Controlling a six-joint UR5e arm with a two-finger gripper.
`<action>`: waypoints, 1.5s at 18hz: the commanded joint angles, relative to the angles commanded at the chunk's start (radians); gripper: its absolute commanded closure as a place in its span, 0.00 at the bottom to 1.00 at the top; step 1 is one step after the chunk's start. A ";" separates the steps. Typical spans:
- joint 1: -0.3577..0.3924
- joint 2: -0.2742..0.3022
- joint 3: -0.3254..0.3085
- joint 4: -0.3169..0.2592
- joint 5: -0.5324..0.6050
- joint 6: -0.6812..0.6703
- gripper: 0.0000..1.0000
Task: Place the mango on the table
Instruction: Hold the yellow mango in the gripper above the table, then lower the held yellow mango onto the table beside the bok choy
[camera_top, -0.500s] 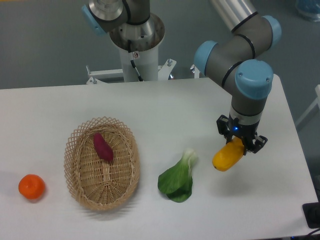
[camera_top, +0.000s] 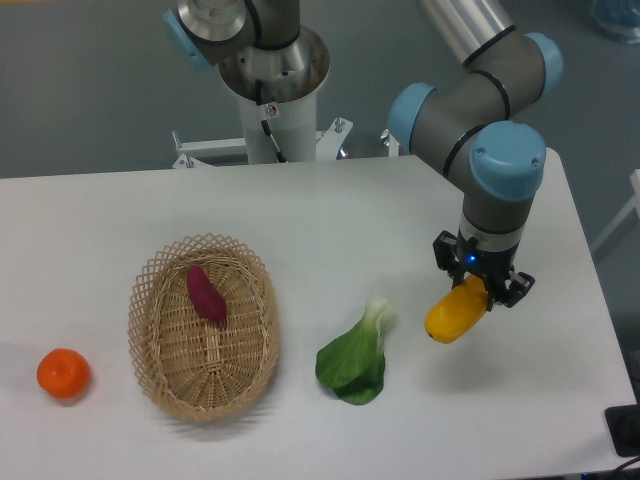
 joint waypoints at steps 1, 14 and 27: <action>0.000 0.000 -0.002 0.002 0.000 0.000 0.68; 0.006 0.017 -0.035 -0.008 0.006 -0.021 0.66; 0.061 0.017 -0.184 0.164 -0.005 -0.035 0.67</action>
